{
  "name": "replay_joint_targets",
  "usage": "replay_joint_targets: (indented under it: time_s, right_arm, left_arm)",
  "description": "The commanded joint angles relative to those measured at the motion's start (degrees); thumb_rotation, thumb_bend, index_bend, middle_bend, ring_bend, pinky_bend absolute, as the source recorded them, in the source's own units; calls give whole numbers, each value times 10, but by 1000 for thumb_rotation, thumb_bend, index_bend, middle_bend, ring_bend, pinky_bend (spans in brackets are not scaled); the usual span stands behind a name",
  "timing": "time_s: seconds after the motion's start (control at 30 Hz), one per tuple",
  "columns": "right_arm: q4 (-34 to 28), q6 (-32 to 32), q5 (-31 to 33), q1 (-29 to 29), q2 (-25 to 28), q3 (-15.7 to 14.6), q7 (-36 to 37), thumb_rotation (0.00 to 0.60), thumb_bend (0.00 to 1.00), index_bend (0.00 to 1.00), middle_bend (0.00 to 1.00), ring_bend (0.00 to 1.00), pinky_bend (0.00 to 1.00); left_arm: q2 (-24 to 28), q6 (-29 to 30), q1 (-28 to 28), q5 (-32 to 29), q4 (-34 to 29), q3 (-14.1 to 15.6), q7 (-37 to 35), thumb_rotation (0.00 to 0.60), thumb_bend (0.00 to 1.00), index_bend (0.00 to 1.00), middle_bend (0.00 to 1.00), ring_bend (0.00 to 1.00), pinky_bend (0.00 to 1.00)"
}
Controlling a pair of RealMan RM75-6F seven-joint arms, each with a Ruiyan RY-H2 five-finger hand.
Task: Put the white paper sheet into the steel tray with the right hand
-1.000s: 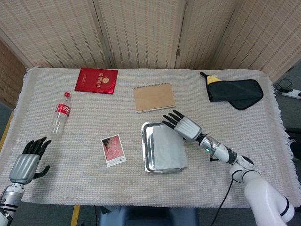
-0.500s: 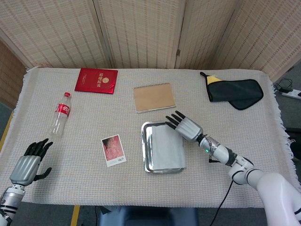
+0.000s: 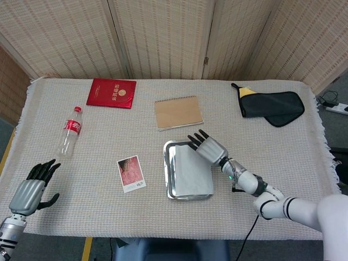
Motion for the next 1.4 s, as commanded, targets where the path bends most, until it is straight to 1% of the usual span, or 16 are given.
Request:
replay_joint_targets:
  time_s: [0.03,0.17,0.2,0.23,0.27,0.3,0.33,0.37,0.4,0.43,0.5,0.57,0.7,0.87,1.07,1.4]
  right_arm:
    - [-39,12,9,-12,28,5,10,600,449,0,0,0,0]
    - [-101,21,-13,-30,86,-7,71,600,447,0,2,0,0]
    - [-111,27,-24,-35,99,-12,86,600,445,0,33,3,0]
    - [-120,36,-41,-40,116,-19,98,600,445,0,108,51,20]
    - [-125,45,-55,-44,126,-23,105,600,445,0,194,128,83]
    - [-131,50,-67,-47,135,-29,114,600,452,0,405,342,289]
    - [-140,48,-77,-49,148,-38,123,600,499,0,591,550,539]
    - [-148,40,-80,-49,159,-44,125,600,565,0,727,693,733]
    - [-160,27,-77,-48,171,-50,123,600,669,0,839,802,890]
    - [-175,15,-73,-47,183,-55,119,600,778,0,911,870,970]
    - [-207,-1,-68,-45,206,-63,110,600,930,12,980,953,1000]
    - [-235,-20,-54,-43,228,-68,102,600,996,28,1000,996,1000]
    - [-263,-58,-14,-33,249,-72,75,600,1000,53,1000,1000,1000]
    - [-273,-85,47,-23,247,-84,21,600,1000,64,1000,1000,1000]
    - [-278,-74,100,-16,226,-90,-27,600,1000,64,1000,1000,1000]
    - [-262,-60,153,-2,174,-95,-62,600,1000,70,1000,1000,1000]
  left_arm:
    - [2,2,1,1,-1,1,-2,600,394,66,0,0,0]
    - [4,-1,1,-1,-1,1,-2,600,394,62,0,0,0]
    - [4,-1,1,-2,-1,1,-1,600,393,61,0,0,0]
    - [4,-1,1,-1,-2,1,1,600,394,60,0,0,0]
    - [3,0,1,-1,-1,1,3,600,393,60,0,0,0]
    - [2,-1,1,-2,-1,1,5,600,393,59,0,0,0]
    - [1,-2,0,-2,-1,0,9,600,394,59,0,0,0]
    - [0,-3,0,-3,-1,0,13,600,394,58,0,0,0]
    - [-1,-4,-1,-5,0,0,18,600,394,57,0,0,0]
    - [-2,-5,-1,-7,0,-1,24,600,393,56,0,0,0]
    - [-6,-7,-2,-13,2,-4,36,600,393,55,0,0,0]
    - [-9,-11,-4,-17,2,-6,42,600,393,55,0,0,0]
    - [-13,-16,-7,-17,3,-6,44,600,393,57,0,0,0]
    - [-12,-16,-8,-14,4,-5,37,600,393,58,0,0,0]
    - [-7,-12,-8,-7,2,-3,23,600,394,56,0,0,0]
    - [10,3,-5,3,-8,-4,-15,600,393,57,0,0,0]
